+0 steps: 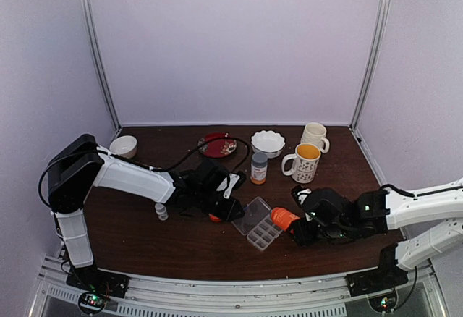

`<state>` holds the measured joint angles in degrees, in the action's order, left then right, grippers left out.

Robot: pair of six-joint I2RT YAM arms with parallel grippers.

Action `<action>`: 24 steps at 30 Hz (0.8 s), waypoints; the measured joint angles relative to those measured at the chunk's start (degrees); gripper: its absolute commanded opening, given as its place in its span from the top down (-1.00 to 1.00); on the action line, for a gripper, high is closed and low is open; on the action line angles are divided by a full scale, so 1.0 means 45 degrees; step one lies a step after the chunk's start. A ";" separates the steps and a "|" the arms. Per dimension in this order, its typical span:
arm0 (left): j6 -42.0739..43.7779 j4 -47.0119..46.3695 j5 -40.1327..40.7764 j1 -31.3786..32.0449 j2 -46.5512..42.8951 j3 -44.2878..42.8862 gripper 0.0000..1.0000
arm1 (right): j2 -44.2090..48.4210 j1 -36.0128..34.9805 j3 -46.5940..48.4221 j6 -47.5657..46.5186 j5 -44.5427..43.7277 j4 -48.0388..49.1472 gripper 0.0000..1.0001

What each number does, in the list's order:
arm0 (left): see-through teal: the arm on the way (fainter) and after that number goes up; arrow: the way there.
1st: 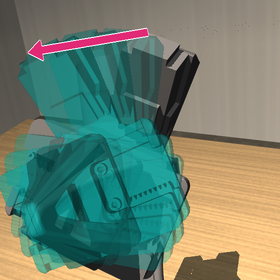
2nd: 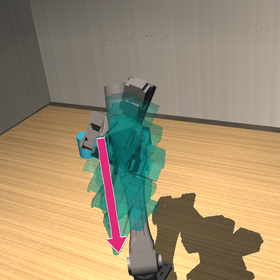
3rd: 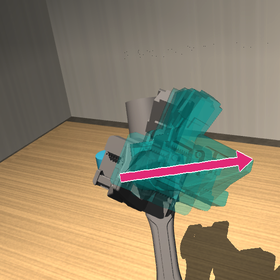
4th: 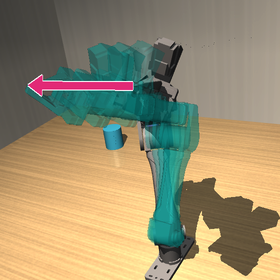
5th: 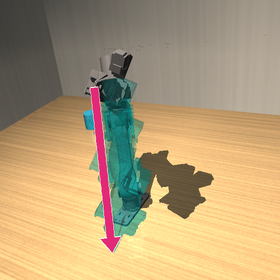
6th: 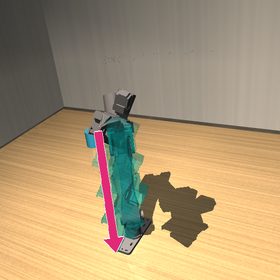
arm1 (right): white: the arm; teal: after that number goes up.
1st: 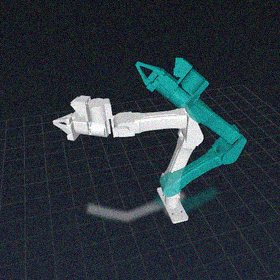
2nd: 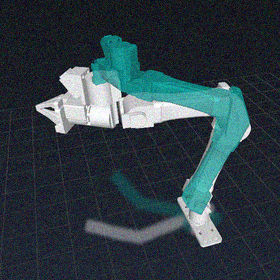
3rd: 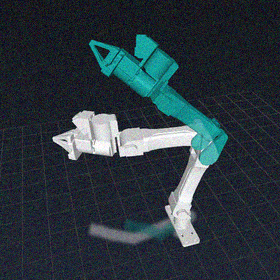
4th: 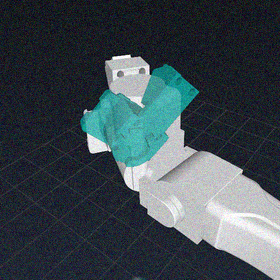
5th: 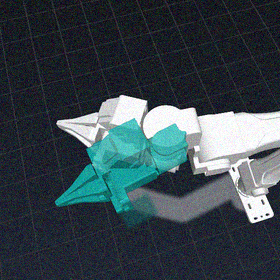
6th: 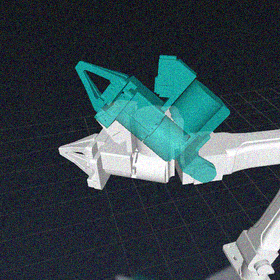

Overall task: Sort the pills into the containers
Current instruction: Pour the pill into the compartment of the pill container.

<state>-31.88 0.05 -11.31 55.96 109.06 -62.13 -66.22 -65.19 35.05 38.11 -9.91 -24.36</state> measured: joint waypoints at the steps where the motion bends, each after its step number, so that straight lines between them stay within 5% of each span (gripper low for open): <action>1: 0.0000 0.0000 0.0000 0.0000 0.0000 0.0000 0.62 | 0.0000 -0.0044 0.0044 0.0000 -0.0024 0.0024 1.00; 24: 0.0000 0.0000 0.0000 0.0000 0.0000 0.0000 0.62 | 0.0024 0.0039 0.0724 0.0151 0.0005 -0.0957 1.00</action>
<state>-31.88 0.05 -11.31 55.96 109.06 -62.13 -66.11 -65.01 38.30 38.79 -9.89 -28.67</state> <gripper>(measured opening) 0.190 0.522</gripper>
